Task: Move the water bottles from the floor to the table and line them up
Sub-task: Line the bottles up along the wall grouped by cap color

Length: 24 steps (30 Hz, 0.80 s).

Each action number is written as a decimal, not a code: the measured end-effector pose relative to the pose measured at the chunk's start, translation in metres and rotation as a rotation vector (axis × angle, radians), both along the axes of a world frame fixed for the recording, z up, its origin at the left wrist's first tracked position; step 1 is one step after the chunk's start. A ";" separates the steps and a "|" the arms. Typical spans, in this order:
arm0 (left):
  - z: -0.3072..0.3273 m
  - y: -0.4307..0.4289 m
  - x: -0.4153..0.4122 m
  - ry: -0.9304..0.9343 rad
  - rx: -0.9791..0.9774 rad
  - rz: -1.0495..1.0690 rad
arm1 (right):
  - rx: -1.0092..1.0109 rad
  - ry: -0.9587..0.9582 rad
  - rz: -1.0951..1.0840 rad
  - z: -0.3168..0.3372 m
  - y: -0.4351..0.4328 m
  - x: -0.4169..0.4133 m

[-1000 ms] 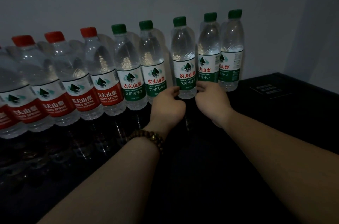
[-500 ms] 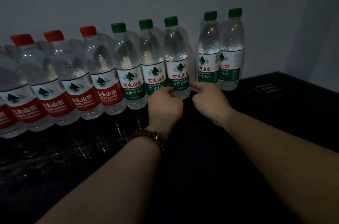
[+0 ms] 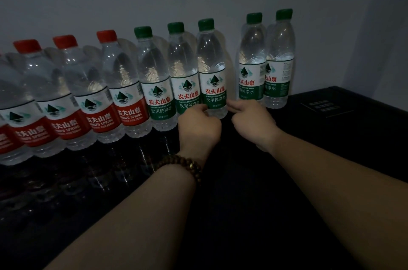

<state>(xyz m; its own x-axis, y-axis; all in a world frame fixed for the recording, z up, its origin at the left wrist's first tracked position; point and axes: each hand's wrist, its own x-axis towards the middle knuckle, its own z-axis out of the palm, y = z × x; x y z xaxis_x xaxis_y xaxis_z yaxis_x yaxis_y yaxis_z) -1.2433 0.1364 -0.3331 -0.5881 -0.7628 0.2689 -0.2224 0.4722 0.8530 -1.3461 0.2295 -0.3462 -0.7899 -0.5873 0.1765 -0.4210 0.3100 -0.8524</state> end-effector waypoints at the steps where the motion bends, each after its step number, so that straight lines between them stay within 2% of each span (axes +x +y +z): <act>1: 0.000 0.000 0.000 0.002 -0.002 0.005 | -0.002 -0.001 0.000 0.000 0.000 0.000; 7: 0.001 0.001 0.001 0.024 0.016 0.022 | 0.028 -0.018 0.008 0.002 0.001 0.002; 20: 0.001 -0.002 0.000 0.008 0.022 0.026 | -0.050 -0.039 -0.016 0.004 -0.001 0.006; 24: 0.000 -0.003 -0.001 0.014 0.048 0.030 | -0.164 -0.068 -0.133 0.006 0.003 0.006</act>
<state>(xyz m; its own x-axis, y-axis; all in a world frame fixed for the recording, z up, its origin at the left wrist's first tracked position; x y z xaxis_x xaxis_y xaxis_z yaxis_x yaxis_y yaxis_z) -1.2443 0.1337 -0.3330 -0.5612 -0.7924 0.2391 -0.2240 0.4235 0.8778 -1.3398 0.2324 -0.3400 -0.8720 -0.4445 0.2052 -0.3257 0.2138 -0.9210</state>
